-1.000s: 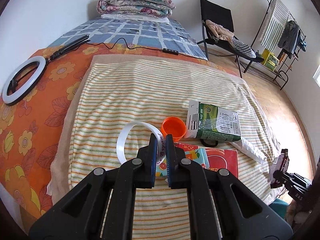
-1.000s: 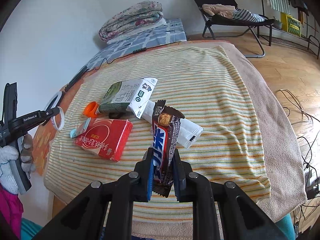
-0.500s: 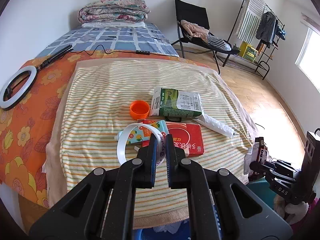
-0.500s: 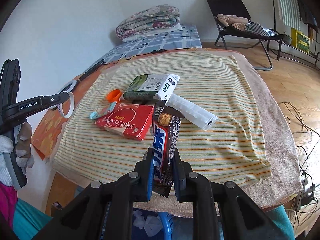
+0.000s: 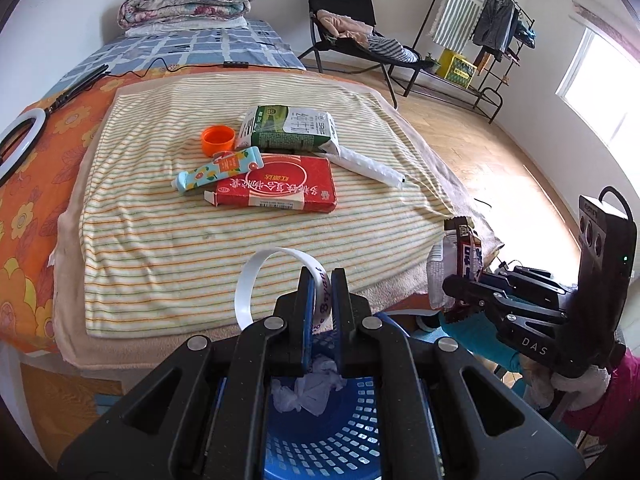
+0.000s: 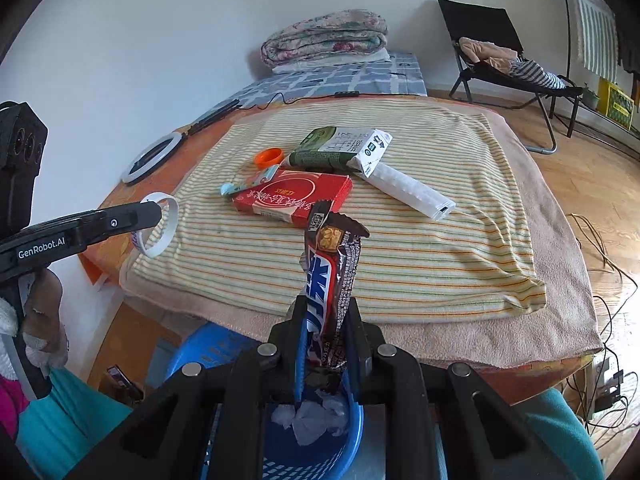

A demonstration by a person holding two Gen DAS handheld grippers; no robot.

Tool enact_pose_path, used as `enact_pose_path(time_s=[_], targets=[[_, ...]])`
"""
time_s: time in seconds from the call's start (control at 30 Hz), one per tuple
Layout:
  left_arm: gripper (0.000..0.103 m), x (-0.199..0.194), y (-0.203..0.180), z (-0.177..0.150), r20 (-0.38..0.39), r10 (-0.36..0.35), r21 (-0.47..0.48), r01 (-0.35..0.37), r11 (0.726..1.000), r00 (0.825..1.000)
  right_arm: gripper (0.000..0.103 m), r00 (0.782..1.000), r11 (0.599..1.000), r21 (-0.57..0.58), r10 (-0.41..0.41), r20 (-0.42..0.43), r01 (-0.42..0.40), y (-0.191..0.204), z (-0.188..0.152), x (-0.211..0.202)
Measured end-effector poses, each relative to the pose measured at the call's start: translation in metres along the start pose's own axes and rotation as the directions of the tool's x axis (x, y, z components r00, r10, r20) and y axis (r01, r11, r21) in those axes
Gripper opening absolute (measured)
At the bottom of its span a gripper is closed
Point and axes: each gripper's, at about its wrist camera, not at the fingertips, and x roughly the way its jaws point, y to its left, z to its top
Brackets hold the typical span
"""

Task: Collect trash
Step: 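Carry wristband and wrapper to the blue basket and release both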

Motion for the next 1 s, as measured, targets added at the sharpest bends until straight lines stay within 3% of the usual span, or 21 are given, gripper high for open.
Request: enact_pose_path(time_s=[0.57, 1.0], targets=[[0.006, 0.046, -0.011, -0.076, -0.203, -0.004, 0.02, 0.008, 1.0, 0.979, 0.015, 0.989, 0.998, -0.036, 0.037, -0.143, -0.043, 0.019, -0.064, 0.023], [0.006, 0.059, -0.015, -0.092, -0.253, 0.004, 0.03, 0.004, 1.0, 0.967, 0.018, 0.98, 0.997, -0.06, 0.037, -0.198, -0.05, 0.026, -0.083, 0.037]])
